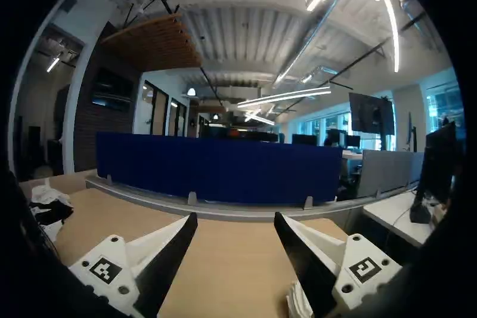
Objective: Fold towel
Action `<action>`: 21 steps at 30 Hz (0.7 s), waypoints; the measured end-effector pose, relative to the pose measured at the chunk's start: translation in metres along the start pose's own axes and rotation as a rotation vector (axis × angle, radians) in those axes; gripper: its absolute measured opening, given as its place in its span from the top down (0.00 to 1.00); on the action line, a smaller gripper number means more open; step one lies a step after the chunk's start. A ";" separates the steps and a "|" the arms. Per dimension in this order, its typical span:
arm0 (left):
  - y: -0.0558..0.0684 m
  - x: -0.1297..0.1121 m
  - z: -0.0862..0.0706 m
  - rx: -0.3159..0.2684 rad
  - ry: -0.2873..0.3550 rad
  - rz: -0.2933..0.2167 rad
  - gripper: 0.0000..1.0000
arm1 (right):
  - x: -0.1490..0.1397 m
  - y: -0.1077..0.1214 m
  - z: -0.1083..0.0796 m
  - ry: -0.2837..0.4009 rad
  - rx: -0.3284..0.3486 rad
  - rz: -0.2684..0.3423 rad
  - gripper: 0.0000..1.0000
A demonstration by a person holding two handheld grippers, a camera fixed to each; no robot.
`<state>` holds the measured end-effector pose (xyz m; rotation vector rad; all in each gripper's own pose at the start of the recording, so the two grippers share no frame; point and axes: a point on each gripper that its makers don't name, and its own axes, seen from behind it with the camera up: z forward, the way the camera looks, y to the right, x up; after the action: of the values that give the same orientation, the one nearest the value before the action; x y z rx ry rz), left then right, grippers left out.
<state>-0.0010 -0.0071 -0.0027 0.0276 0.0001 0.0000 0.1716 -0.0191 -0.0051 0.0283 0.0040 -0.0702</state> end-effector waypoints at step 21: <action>0.000 0.001 0.001 0.000 0.000 0.000 0.08 | -0.092 0.025 -0.001 0.016 -0.023 0.041 0.00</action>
<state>0.0001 -0.0069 -0.0019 0.0272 0.0001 -0.0004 0.0816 0.0121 -0.0047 0.0055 0.0204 -0.0292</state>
